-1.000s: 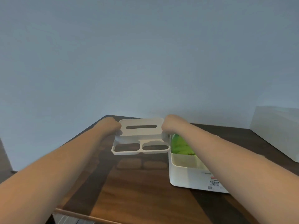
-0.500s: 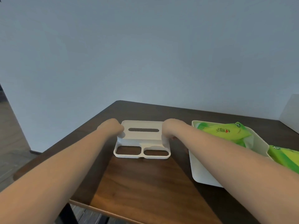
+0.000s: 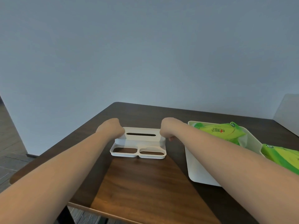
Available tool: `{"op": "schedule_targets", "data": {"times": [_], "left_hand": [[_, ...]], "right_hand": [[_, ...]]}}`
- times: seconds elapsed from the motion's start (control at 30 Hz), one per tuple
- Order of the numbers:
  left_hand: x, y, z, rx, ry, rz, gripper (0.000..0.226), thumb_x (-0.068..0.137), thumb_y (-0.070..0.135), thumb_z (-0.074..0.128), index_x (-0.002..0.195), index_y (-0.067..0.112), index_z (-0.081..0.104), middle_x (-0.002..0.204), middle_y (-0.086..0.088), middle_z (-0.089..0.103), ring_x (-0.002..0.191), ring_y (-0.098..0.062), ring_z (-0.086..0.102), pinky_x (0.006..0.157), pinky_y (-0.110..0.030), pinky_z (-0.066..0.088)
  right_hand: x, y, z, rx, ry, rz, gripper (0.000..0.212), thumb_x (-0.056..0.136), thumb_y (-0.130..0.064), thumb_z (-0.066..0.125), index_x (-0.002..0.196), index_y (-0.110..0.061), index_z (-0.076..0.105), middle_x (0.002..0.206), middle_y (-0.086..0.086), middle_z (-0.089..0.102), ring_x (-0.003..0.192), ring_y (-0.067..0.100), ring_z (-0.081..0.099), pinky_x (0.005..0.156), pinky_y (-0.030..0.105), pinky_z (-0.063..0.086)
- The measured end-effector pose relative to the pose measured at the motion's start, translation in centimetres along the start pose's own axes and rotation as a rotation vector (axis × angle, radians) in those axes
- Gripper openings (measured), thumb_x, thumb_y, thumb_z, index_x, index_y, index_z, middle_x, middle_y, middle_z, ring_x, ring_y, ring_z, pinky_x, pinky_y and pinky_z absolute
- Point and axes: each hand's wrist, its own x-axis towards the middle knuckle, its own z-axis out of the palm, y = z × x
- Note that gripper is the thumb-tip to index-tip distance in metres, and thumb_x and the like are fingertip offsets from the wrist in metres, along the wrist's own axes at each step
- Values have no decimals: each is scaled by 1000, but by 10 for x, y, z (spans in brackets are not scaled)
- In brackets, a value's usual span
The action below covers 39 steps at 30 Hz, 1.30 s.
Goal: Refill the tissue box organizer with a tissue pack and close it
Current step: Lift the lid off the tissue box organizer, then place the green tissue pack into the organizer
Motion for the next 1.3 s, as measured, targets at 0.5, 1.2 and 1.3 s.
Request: {"op": "schedule_targets", "data": {"times": [0.5, 1.2, 1.3], "left_hand": [[-71, 141, -7, -329, -16, 414, 25, 89, 44, 51, 90, 20, 58, 80, 5, 60, 85, -20, 58, 72, -30, 45], [-115, 194, 2, -227, -34, 621, 22, 84, 25, 69, 102, 15, 77, 96, 3, 72, 91, -13, 61, 83, -25, 47], [-113, 196, -3, -470, -46, 547, 13, 83, 21, 70, 90, 13, 78, 81, 3, 70, 82, -13, 60, 75, -23, 45]], "right_hand": [[-79, 159, -31, 361, 555, 218, 18, 89, -15, 47, 102, -14, 59, 101, 3, 60, 89, 25, 53, 69, 31, 42], [-112, 262, 49, 295, 27, 566, 102, 61, -63, 58, 149, -30, 18, 150, 14, 36, 134, 41, 38, 104, 52, 42], [-119, 260, 48, 331, 73, 602, 88, 65, -51, 53, 146, -34, 21, 146, 17, 33, 130, 42, 40, 102, 53, 42]]}}
